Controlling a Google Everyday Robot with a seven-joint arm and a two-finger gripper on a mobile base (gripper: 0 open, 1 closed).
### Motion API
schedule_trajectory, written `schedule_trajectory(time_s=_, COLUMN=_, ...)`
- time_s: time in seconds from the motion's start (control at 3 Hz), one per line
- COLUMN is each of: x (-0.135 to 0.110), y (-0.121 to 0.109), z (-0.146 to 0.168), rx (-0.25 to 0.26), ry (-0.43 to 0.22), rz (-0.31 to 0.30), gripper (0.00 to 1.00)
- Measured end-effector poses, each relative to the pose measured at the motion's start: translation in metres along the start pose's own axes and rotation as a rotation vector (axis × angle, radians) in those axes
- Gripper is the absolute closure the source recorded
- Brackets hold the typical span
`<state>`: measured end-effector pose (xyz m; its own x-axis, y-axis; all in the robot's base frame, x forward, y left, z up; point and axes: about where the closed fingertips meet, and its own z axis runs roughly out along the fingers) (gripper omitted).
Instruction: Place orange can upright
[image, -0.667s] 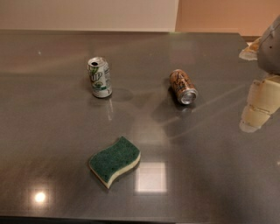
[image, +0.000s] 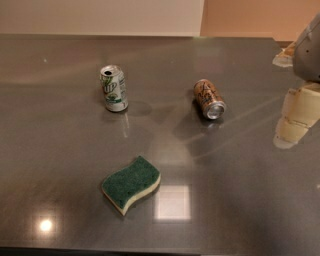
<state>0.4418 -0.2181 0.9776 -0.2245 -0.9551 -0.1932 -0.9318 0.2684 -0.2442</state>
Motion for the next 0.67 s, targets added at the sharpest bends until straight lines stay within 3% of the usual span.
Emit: schedule_trajectory(time_s=0.67, x=-0.0148, y=-0.0183, z=0.0178, rx=0.023, ry=0.062, rz=0.097, gripper=0.00)
